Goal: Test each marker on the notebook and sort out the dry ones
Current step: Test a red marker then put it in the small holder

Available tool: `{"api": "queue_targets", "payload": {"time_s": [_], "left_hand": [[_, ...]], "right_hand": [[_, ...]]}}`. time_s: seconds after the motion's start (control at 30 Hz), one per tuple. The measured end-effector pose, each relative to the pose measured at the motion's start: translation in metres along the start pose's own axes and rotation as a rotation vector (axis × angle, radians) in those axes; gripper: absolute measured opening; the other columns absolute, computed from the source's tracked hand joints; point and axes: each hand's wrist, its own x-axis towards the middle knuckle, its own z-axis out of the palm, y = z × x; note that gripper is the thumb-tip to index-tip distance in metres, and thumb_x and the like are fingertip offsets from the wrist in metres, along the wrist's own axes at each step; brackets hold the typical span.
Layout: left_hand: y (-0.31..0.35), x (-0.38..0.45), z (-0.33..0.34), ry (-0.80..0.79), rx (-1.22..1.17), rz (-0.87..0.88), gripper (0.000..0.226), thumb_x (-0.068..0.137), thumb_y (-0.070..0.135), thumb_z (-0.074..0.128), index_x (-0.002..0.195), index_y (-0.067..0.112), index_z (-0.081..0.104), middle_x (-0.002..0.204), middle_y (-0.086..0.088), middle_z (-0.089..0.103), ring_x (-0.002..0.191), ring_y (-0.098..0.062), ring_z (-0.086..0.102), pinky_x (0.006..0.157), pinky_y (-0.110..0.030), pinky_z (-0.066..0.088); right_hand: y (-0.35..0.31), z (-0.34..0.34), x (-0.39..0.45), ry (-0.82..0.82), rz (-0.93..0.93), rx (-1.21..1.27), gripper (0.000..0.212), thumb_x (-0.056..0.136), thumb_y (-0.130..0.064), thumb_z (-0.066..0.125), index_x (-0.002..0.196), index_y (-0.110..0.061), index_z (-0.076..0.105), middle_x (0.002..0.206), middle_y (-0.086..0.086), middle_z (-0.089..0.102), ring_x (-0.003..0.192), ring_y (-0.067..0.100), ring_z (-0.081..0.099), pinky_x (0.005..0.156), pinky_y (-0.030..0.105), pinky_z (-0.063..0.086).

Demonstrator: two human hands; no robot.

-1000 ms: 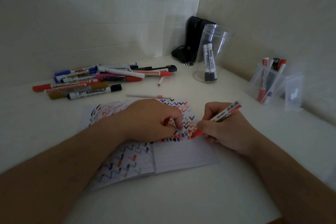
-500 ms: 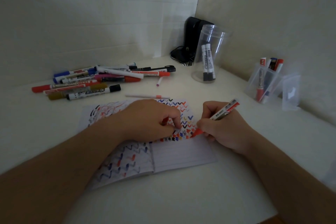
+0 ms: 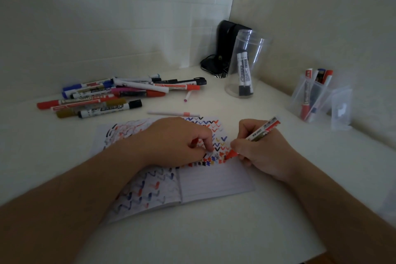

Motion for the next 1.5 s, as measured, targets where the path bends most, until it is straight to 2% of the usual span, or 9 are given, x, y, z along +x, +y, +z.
{"api": "queue_targets", "payload": {"time_s": [0.2, 0.33, 0.47, 0.63, 0.7, 0.97, 1.07, 1.23, 1.5], "left_hand": [[0.0, -0.003, -0.002, 0.022, -0.179, -0.074, 0.025, 0.104, 0.026, 0.045, 0.125, 0.038, 0.037, 0.1, 0.008, 0.067, 0.091, -0.008, 0.064, 0.084, -0.038, 0.056], [-0.005, -0.002, -0.007, 0.092, -0.285, -0.038, 0.021, 0.108, 0.016, 0.042, 0.122, 0.027, 0.031, 0.112, 0.021, 0.065, 0.094, 0.0, 0.064, 0.087, -0.03, 0.057], [-0.008, -0.002, -0.01, 0.146, -0.408, -0.061, 0.014, 0.107, 0.024, 0.05, 0.114, 0.029, 0.039, 0.111, 0.026, 0.068, 0.092, 0.001, 0.067, 0.08, -0.024, 0.059], [-0.011, -0.005, -0.011, 0.175, -0.429, -0.078, 0.008, 0.105, 0.032, 0.054, 0.111, 0.033, 0.049, 0.106, 0.022, 0.071, 0.093, 0.006, 0.067, 0.085, -0.025, 0.058], [-0.012, -0.005, -0.011, 0.167, -0.426, -0.089, 0.008, 0.105, 0.033, 0.053, 0.112, 0.034, 0.05, 0.103, 0.022, 0.071, 0.092, 0.009, 0.066, 0.084, -0.022, 0.057], [-0.012, -0.004, -0.01, 0.152, -0.317, -0.101, 0.011, 0.103, 0.039, 0.056, 0.11, 0.043, 0.049, 0.113, 0.021, 0.066, 0.1, 0.006, 0.061, 0.083, -0.019, 0.049], [-0.011, -0.004, -0.01, 0.164, -0.279, -0.091, 0.012, 0.103, 0.04, 0.056, 0.111, 0.045, 0.049, 0.108, 0.023, 0.065, 0.096, 0.011, 0.059, 0.078, -0.014, 0.045], [-0.011, -0.004, -0.006, 0.216, -0.281, -0.051, 0.011, 0.107, 0.039, 0.048, 0.116, 0.039, 0.054, 0.094, 0.02, 0.068, 0.091, 0.012, 0.06, 0.07, -0.005, 0.044], [-0.013, -0.002, -0.003, 0.352, -0.242, 0.005, 0.016, 0.108, 0.027, 0.046, 0.116, 0.029, 0.06, 0.089, 0.012, 0.065, 0.085, 0.002, 0.059, 0.071, -0.012, 0.045]], "right_hand": [[-0.003, -0.003, 0.005, 0.004, 0.066, 0.244, 0.027, 0.072, -0.011, 0.071, 0.062, -0.003, 0.047, 0.052, 0.013, 0.05, 0.043, 0.018, 0.044, 0.041, 0.023, 0.034], [-0.017, -0.013, 0.014, -0.074, 0.042, 0.515, 0.019, 0.077, -0.005, 0.075, 0.072, -0.01, 0.058, 0.054, 0.007, 0.043, 0.042, 0.015, 0.032, 0.041, 0.02, 0.025], [-0.037, -0.006, 0.027, -0.228, 0.066, 0.62, 0.002, 0.08, -0.012, 0.065, 0.081, -0.01, 0.066, 0.064, 0.006, 0.045, 0.051, 0.016, 0.035, 0.047, 0.025, 0.023], [-0.024, 0.022, 0.038, -0.045, 0.142, 0.837, 0.007, 0.068, -0.017, 0.058, 0.071, -0.012, 0.061, 0.055, 0.004, 0.04, 0.047, 0.015, 0.028, 0.043, 0.022, 0.022], [-0.019, 0.024, 0.037, -0.034, 0.162, 0.844, 0.008, 0.064, -0.017, 0.061, 0.069, -0.012, 0.059, 0.055, 0.004, 0.04, 0.046, 0.015, 0.028, 0.043, 0.022, 0.022], [-0.018, 0.023, 0.032, -0.047, 0.133, 0.746, 0.02, 0.088, -0.01, 0.048, 0.07, -0.014, 0.053, 0.06, 0.006, 0.041, 0.051, 0.017, 0.028, 0.052, 0.032, 0.016], [-0.02, 0.025, 0.032, -0.065, 0.092, 0.696, 0.012, 0.081, -0.01, 0.055, 0.071, -0.015, 0.053, 0.059, 0.008, 0.043, 0.049, 0.018, 0.03, 0.048, 0.03, 0.018], [-0.022, 0.029, 0.03, -0.073, 0.084, 0.632, 0.027, 0.098, -0.008, 0.063, 0.075, -0.014, 0.051, 0.062, 0.01, 0.054, 0.048, 0.018, 0.038, 0.042, 0.025, 0.031], [-0.026, 0.027, 0.026, -0.091, 0.041, 0.667, 0.022, 0.089, -0.021, 0.073, 0.07, -0.019, 0.061, 0.071, 0.011, 0.068, 0.049, 0.016, 0.046, 0.044, 0.024, 0.035]]}}
